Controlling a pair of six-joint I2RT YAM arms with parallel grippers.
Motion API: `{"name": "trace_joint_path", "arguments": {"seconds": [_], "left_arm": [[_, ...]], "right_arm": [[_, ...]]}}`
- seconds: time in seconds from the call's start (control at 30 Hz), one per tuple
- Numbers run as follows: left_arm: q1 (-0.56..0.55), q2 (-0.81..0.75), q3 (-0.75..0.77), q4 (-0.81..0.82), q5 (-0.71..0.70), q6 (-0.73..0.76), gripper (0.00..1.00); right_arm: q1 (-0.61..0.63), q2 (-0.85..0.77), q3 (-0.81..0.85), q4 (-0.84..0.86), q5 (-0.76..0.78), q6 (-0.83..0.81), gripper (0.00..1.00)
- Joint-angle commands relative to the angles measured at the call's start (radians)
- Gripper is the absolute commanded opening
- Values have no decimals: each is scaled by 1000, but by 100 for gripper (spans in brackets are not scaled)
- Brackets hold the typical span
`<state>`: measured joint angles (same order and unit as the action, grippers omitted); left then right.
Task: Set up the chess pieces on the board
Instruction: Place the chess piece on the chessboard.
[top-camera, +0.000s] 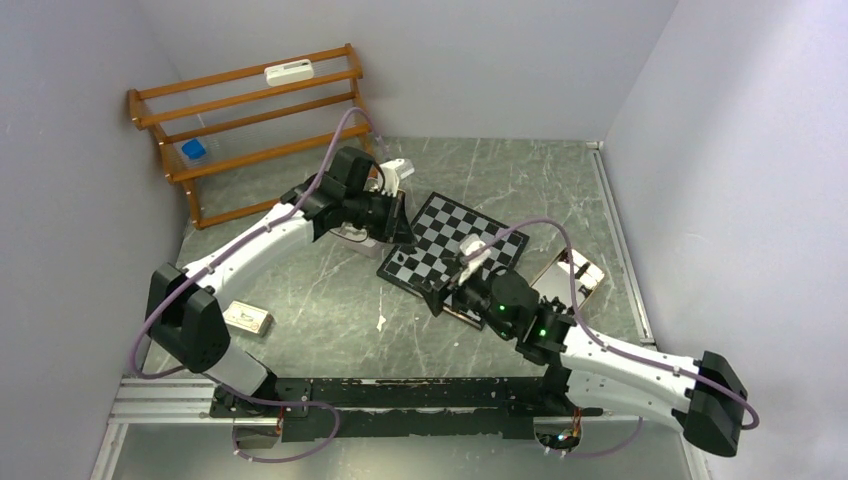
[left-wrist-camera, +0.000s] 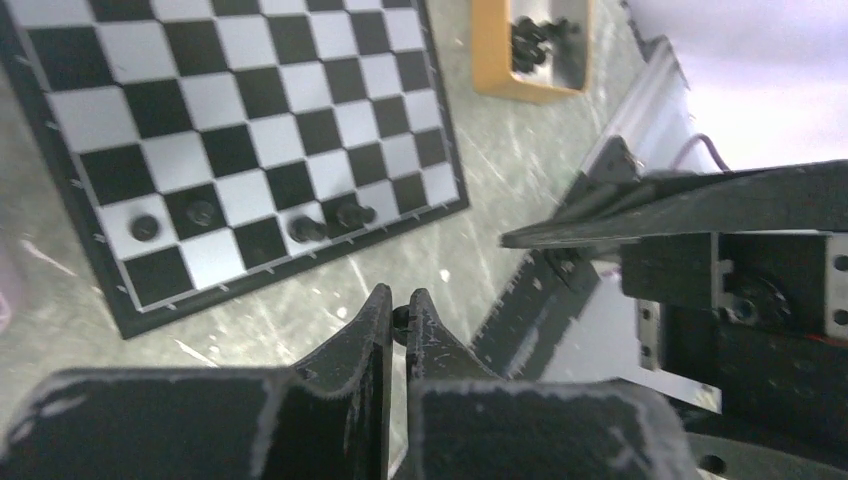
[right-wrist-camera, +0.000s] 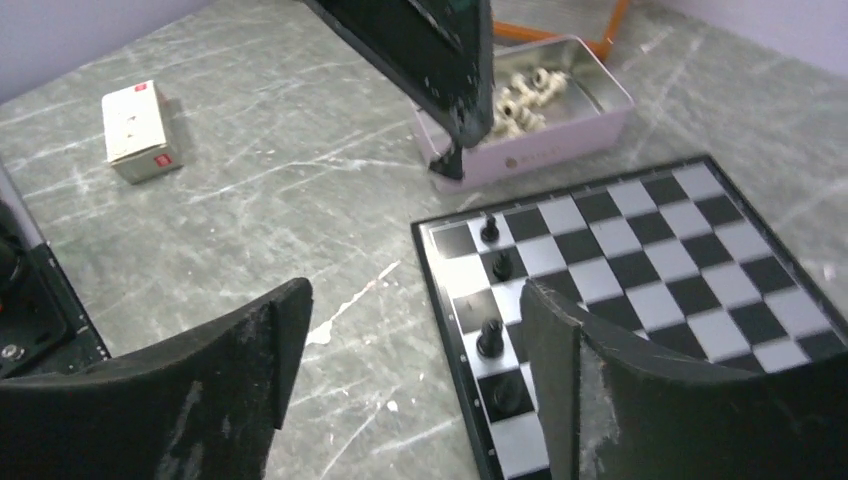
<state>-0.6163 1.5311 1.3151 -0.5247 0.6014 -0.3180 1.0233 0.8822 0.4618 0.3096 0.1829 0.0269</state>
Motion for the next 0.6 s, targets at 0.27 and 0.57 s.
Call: {"name": "trace_joint_path", "arguments": {"seconds": [0.27, 0.57], "left_arm": [[-153, 51, 15, 320, -578, 39, 5], [-258, 62, -159, 554, -774, 98, 5]], "right_arm": [[-272, -102, -23, -258, 126, 357, 100], [-705, 38, 123, -445, -140, 450, 100]]}}
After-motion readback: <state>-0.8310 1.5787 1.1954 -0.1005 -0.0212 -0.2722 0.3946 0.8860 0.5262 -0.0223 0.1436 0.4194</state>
